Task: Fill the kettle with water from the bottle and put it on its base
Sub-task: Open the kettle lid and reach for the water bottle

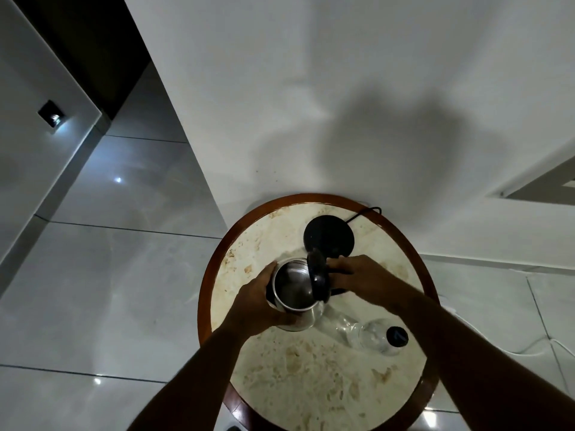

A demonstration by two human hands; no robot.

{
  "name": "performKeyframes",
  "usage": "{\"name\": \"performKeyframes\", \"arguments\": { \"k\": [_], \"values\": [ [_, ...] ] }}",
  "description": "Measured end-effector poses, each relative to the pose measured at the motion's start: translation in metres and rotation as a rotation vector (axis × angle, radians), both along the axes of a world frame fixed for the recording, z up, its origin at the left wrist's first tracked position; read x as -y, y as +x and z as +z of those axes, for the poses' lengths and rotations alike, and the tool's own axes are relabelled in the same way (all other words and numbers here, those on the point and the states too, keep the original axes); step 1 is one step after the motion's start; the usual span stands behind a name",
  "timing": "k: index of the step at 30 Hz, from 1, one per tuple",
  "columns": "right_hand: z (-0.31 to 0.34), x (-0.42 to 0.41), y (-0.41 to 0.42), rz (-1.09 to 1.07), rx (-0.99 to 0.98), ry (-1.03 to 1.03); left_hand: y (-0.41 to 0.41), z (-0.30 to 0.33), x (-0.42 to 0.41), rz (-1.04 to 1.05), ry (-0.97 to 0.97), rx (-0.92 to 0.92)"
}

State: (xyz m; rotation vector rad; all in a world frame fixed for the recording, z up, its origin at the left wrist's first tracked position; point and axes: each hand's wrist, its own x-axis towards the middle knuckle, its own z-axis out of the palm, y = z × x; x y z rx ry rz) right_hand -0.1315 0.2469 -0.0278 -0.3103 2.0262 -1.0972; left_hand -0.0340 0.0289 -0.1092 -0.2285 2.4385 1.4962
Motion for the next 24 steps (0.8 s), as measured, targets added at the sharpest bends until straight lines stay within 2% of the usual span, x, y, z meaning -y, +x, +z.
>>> {"name": "performKeyframes", "arguments": {
  "k": [3, 8, 10, 14, 17, 20, 24],
  "values": [
    [0.004, -0.015, -0.006, 0.001, 0.100, -0.099, 0.001, -0.003, 0.000, 0.002, -0.006, -0.021],
    [0.003, -0.016, -0.009, -0.005, 0.098, -0.077, 0.005, 0.004, -0.001, 0.021, 0.002, -0.008],
    [0.005, -0.019, -0.008, -0.002, 0.032, -0.025, 0.006, 0.008, -0.002, 0.049, 0.001, 0.011],
    [0.005, -0.041, 0.008, -0.049, -0.277, 0.209, 0.014, 0.009, -0.018, 0.145, 0.007, 0.045],
    [0.002, -0.073, 0.032, -0.133, -0.320, 0.271, 0.022, 0.007, -0.047, 0.297, -0.016, 0.024],
    [-0.001, -0.096, 0.056, -0.120, -0.358, 0.335, 0.026, 0.007, -0.075, 0.434, -0.051, -0.013],
    [-0.004, -0.106, 0.076, 0.007, -0.467, 0.410, 0.036, 0.002, -0.096, 0.647, 0.064, 0.114]
  ]
}}
